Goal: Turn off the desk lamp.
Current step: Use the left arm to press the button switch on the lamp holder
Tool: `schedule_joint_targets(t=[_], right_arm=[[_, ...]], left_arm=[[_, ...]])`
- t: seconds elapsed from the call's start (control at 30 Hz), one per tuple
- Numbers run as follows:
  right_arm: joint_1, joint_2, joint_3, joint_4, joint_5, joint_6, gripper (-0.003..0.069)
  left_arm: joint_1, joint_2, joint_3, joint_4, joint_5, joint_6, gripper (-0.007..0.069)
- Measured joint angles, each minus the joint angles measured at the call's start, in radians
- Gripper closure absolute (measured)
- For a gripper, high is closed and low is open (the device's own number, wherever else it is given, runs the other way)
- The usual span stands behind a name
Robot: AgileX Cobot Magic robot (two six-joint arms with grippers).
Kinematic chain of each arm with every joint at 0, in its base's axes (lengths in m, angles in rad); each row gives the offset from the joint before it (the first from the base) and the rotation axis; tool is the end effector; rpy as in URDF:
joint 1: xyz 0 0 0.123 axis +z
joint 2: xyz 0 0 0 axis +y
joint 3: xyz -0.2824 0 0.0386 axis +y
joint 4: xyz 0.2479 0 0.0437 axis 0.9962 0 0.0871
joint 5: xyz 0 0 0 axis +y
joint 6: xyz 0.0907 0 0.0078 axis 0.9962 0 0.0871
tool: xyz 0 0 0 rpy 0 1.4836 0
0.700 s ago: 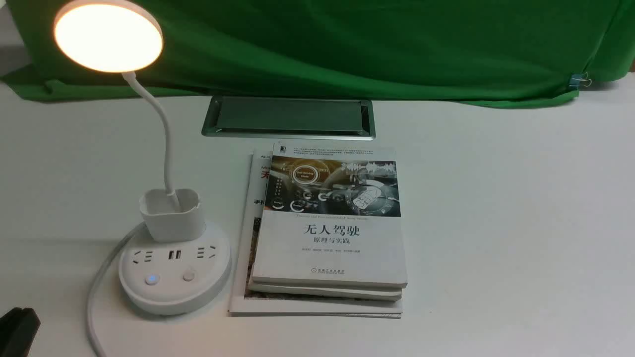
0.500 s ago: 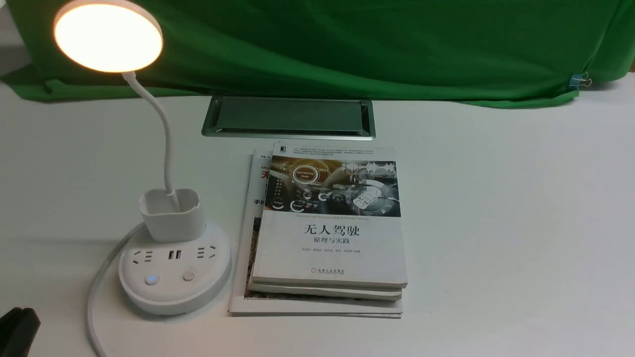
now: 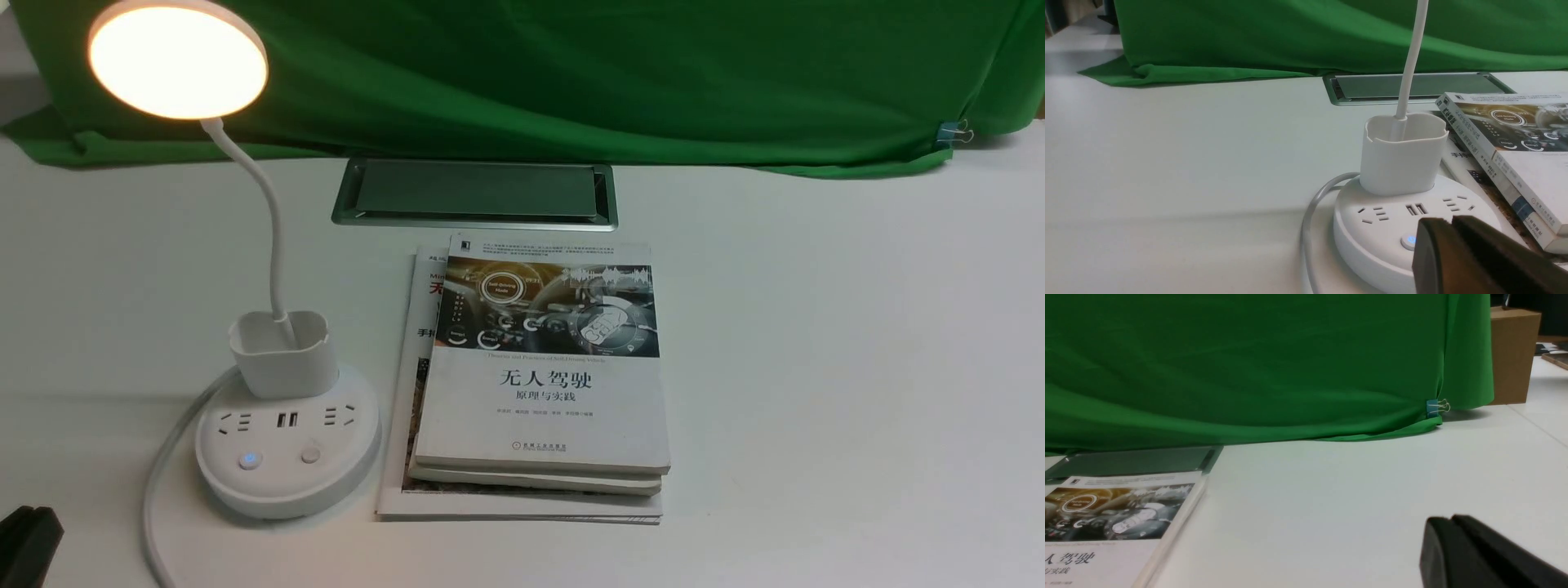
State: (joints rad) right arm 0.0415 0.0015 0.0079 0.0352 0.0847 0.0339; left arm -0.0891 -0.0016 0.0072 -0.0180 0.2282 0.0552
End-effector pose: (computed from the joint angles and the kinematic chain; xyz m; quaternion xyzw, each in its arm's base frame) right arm 0.0569 0.0026 0.2026 0.0087 0.7095 0.0400 0.7035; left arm 0.0555 -0.0053 0.1900 0.0493 0.7554 -0.0183 0.6532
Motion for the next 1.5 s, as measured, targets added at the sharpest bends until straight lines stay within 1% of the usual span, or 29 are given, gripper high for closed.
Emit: schedule_joint_targets(t=[0.37, 0.5, 0.57, 0.6, 0.63, 0.67, 0.7, 0.77, 0.8, 0.87, 1.0, 1.07, 1.13, 1.17, 1.23, 1.27, 1.33, 1.4, 1.5], right_arm=[[0.000, 0.000, 0.000, 0.000, 0.000, 0.000, 0.0622], [0.000, 0.000, 0.000, 0.000, 0.000, 0.000, 0.0622], [0.000, 0.000, 0.000, 0.000, 0.000, 0.000, 0.0622], [0.000, 0.000, 0.000, 0.000, 0.000, 0.000, 0.0622], [0.000, 0.000, 0.000, 0.000, 0.000, 0.000, 0.0622], [0.000, 0.000, 0.000, 0.000, 0.000, 0.000, 0.0622], [0.000, 0.000, 0.000, 0.000, 0.000, 0.000, 0.0622], [0.000, 0.000, 0.000, 0.000, 0.000, 0.000, 0.0622], [0.000, 0.000, 0.000, 0.000, 0.000, 0.000, 0.0622], [0.000, 0.000, 0.000, 0.000, 0.000, 0.000, 0.0622], [0.000, 0.000, 0.000, 0.000, 0.000, 0.000, 0.0622], [0.000, 0.000, 0.000, 0.000, 0.000, 0.000, 0.0622], [0.000, 0.000, 0.000, 0.000, 0.000, 0.000, 0.0622], [0.000, 0.000, 0.000, 0.000, 0.000, 0.000, 0.0622], [0.000, 0.000, 0.000, 0.000, 0.000, 0.000, 0.0622], [0.000, 0.000, 0.000, 0.000, 0.000, 0.000, 0.0622], [0.000, 0.000, 0.000, 0.000, 0.000, 0.000, 0.0622], [0.000, 0.000, 0.000, 0.000, 0.000, 0.000, 0.0622], [0.000, 0.000, 0.000, 0.000, 0.000, 0.000, 0.0622]], left_arm=[[0.000, 0.000, 0.000, -0.001, -0.022, -0.004, 0.0613], [0.000, 0.000, 0.000, -0.035, -0.118, -0.005, 0.0613], [0.000, 0.000, 0.000, -0.073, -0.228, -0.024, 0.0613], [0.000, 0.000, 0.000, -0.073, -0.228, -0.026, 0.0613], [0.000, 0.000, 0.000, -0.099, -0.313, -0.041, 0.0613], [0.000, 0.000, 0.000, -0.101, -0.326, -0.044, 0.0613], [0.000, 0.000, 0.000, -0.114, -0.433, -0.055, 0.0613], [0.000, -0.001, 0.000, -0.117, -0.495, -0.055, 0.0613], [0.000, -0.001, -0.013, -0.116, -0.494, -0.064, 0.0613], [0.000, 0.017, -0.059, -0.117, -0.460, -0.069, 0.0613], [0.000, 0.121, -0.267, -0.119, -0.342, -0.088, 0.0613], [0.000, 0.203, -0.400, -0.140, -0.238, -0.127, 0.0613], [0.000, 0.293, -0.515, -0.165, -0.071, -0.158, 0.0613], [0.000, 0.349, -0.564, -0.166, 0.006, -0.160, 0.0613], [0.000, 0.422, -0.601, -0.155, 0.106, -0.151, 0.0613], [0.000, 0.431, -0.606, -0.151, 0.124, -0.148, 0.0613], [0.000, 0.539, -0.613, -0.133, 0.179, -0.131, 0.0613], [0.000, 0.595, -0.613, -0.129, 0.179, -0.130, 0.0613], [0.000, 0.743, -0.616, -0.148, 0.183, -0.123, 0.0613]])
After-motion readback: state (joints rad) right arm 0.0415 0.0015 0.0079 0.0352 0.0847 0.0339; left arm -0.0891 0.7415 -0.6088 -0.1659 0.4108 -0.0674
